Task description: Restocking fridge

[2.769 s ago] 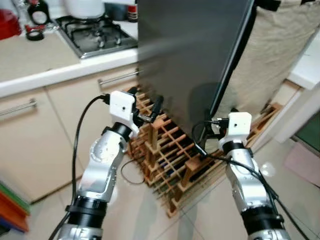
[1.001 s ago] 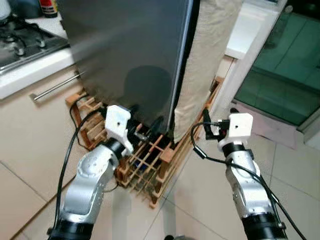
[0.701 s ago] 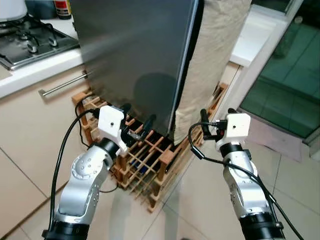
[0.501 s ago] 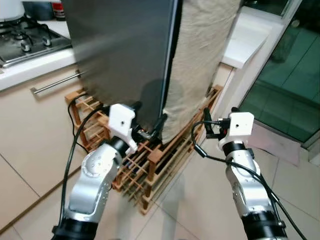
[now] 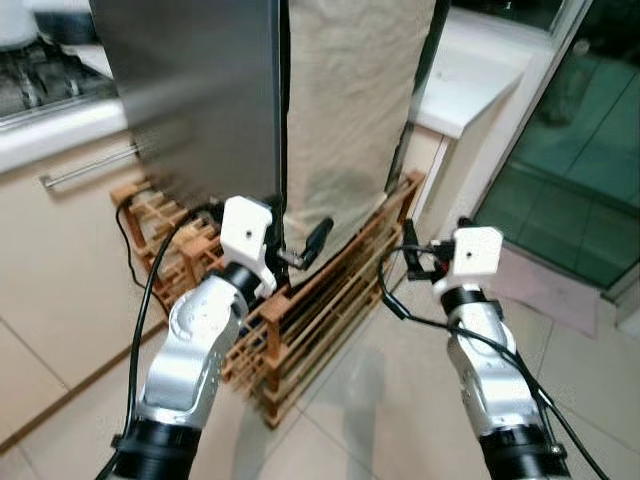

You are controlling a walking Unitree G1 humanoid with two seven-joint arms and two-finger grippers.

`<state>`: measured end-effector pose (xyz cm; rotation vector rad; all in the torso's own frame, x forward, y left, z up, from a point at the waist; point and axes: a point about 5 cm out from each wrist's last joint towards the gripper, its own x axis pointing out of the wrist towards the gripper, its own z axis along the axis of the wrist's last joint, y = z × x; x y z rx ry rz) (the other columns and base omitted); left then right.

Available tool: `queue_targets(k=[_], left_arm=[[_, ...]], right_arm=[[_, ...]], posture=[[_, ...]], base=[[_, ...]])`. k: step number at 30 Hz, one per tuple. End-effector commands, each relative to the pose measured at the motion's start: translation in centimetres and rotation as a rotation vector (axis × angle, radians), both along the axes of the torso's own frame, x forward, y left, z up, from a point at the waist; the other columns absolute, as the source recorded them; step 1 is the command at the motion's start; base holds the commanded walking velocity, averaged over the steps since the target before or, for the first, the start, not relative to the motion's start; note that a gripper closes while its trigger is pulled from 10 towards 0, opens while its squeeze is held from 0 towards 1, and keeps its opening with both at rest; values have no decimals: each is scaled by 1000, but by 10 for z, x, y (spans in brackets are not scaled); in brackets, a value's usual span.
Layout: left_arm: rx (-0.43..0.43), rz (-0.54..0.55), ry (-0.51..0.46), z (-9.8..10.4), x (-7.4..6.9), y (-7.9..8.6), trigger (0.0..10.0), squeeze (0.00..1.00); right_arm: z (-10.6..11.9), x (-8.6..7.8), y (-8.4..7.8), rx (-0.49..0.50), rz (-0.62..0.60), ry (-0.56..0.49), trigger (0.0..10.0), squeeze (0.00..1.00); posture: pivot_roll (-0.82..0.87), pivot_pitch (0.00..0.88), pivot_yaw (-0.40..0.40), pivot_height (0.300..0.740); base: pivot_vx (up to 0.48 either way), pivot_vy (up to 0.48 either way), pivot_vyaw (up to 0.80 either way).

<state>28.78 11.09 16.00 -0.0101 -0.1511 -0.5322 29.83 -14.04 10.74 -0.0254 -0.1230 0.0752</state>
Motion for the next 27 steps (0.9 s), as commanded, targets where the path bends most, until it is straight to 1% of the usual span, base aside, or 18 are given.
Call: queue_targets(k=[1,2,7,9,12,13,14,16,18,20,23,26,27], left_arm=[[-10,14,-13,3,-1,0,10000,0],[-10,14,-13,3,-1,0,10000,0],[9,42,-1,2,1,1,10000,0],[17,58,17,1,3,1,10000,0],[-2,123,54,2,13,3,10000,0],[-13,144,56,4,16,4,10000,0],[-13,144,56,4,16,4,10000,0],[-28,171,45,10,22,7,10000,0],[-31,174,35,13,23,8,10000,0],[-36,148,21,19,25,5,10000,0],[-40,125,17,22,26,2,10000,0],[-26,61,17,25,33,-13,10000,0],[-26,61,17,25,33,-13,10000,0]], right_arm=[[0,0,-3,-5,-2,-1,10000,0],[0,0,-3,-5,-2,-1,10000,0],[-1,0,-2,-5,4,4,10000,0],[-1,0,-1,-6,6,5,10000,0],[0,0,-1,-8,8,6,10000,0],[0,0,-1,-8,10,6,10000,0],[0,0,-1,-8,10,6,10000,0],[-1,-1,-1,-12,13,7,10000,0],[-2,-2,-2,-15,13,9,10000,0],[-2,-3,-5,-19,10,13,10000,0],[-2,-3,-5,-21,9,14,10000,0],[0,-3,-8,-27,12,11,10000,0],[0,-3,-8,-27,12,11,10000,0]], posture=[[82,0,-72,722],[82,0,-72,722],[85,0,-75,722],[86,0,-76,722],[88,0,-80,722],[82,0,-77,722],[82,0,-77,722],[76,0,-77,722],[74,0,-78,722],[63,0,-82,722],[60,0,-83,722],[52,3,-95,722],[52,3,-95,722]], base=[[480,0,0],[480,0,0],[0,0,0],[0,0,0],[0,0,0],[0,0,0],[0,0,0],[0,0,0],[0,0,0],[0,0,0],[0,0,0],[0,0,0],[0,0,0]])
